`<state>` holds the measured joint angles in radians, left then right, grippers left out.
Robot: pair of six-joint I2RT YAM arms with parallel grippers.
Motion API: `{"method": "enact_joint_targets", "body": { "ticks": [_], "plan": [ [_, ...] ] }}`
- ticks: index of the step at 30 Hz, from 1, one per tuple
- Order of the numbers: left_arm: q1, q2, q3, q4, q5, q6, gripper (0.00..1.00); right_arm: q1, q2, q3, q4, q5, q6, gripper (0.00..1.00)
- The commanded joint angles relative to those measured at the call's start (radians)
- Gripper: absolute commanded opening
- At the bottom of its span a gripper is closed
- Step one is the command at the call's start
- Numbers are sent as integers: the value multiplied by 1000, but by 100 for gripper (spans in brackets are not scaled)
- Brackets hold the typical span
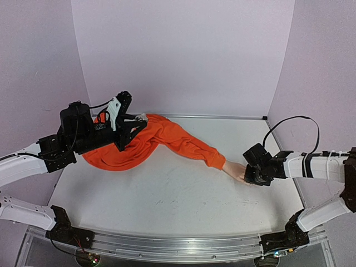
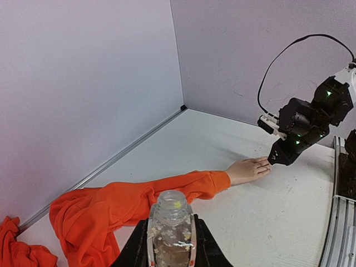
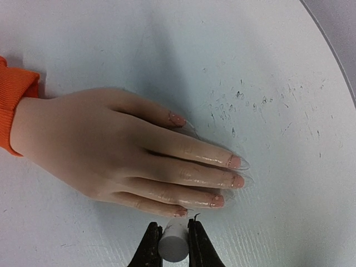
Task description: Paint the nails
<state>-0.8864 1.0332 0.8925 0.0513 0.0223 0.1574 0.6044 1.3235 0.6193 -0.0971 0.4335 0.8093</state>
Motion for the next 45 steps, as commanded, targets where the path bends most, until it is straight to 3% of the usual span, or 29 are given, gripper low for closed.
{"method": "enact_joint_targets", "body": {
  "ticks": [1, 45],
  "plan": [
    [7, -21, 5, 47, -9, 7, 0, -6, 8, 23, -18, 13, -9, 0],
    [9, -30, 3, 47, 1, 0, 0, -6, 36, 30, -30, 31, 8, 0]
  ]
}}
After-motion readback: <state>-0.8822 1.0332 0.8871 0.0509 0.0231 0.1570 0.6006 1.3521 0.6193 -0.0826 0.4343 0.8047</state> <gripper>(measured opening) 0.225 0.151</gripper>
